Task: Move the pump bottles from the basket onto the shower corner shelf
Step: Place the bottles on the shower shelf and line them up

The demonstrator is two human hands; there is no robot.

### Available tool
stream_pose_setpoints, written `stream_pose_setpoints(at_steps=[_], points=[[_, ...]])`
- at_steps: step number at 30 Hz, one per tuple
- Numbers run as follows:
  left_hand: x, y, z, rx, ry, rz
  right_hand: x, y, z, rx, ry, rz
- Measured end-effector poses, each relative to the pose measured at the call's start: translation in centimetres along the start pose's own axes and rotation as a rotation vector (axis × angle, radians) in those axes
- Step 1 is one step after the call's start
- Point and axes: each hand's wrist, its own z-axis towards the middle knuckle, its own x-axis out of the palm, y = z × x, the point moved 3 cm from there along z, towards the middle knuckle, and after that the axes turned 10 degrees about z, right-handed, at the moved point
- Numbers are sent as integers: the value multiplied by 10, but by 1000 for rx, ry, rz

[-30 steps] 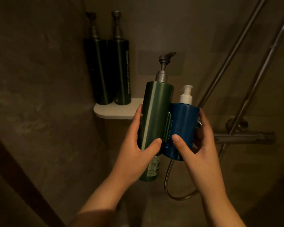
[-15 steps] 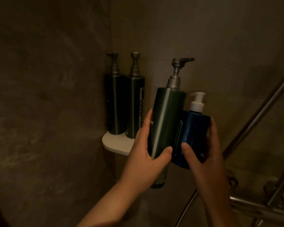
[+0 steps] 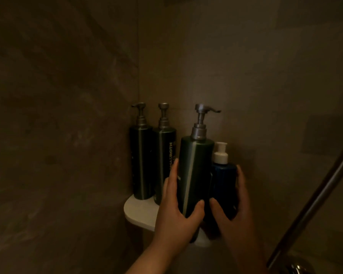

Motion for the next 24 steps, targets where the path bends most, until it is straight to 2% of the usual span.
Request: stream_pose_setpoints(at_steps=[8,13,20,24], points=[[3,19,11,-45,-69,110,1,-29,1,53,36,16],[4,25,13,-5,-59,195,-1,-41,0,52,25,0],[8,31,9,17,-146,356,-1,-48,1,31,23,-44],[12,24,3,112,-210,513,1,-45,-4,-9,9,-103]])
